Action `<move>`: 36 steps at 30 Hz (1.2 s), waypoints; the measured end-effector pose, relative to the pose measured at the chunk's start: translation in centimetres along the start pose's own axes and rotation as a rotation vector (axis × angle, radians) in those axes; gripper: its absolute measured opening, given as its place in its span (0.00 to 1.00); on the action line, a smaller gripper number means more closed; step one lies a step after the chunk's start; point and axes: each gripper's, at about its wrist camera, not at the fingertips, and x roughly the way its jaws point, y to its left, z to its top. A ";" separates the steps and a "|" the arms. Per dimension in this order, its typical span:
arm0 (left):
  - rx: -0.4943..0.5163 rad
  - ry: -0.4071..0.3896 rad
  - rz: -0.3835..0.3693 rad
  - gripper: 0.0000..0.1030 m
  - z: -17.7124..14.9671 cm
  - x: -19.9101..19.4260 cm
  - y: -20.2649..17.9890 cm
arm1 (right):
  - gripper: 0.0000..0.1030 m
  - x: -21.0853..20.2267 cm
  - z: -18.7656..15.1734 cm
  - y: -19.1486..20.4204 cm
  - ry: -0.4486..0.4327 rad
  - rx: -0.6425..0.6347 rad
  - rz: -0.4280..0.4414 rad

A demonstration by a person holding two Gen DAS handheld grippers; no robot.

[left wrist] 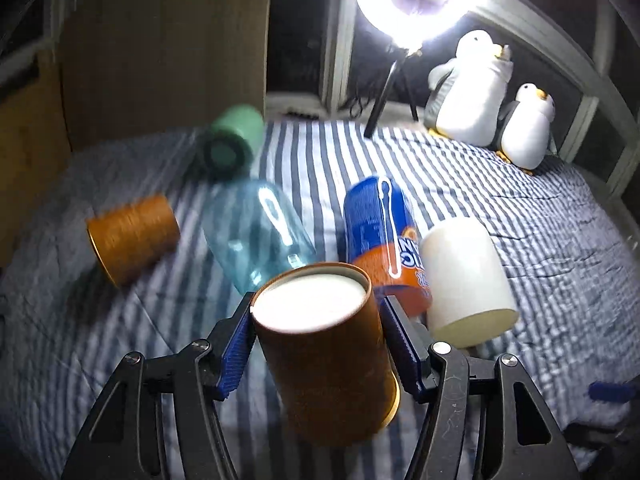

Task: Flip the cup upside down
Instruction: 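Lower the orange cup mouth-up onto the sheet with the left tool and open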

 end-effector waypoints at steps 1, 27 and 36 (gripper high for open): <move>0.014 -0.013 0.007 0.62 -0.1 0.0 -0.3 | 0.72 -0.1 0.1 0.1 -0.011 -0.005 -0.013; 0.076 -0.031 -0.082 0.75 -3.7 -0.8 -0.8 | 0.72 0.1 0.5 1.3 -0.066 -0.063 -0.073; 0.078 -0.035 -0.108 0.85 -3.7 -2.2 -0.5 | 0.72 -0.1 0.5 1.8 -0.077 -0.069 -0.067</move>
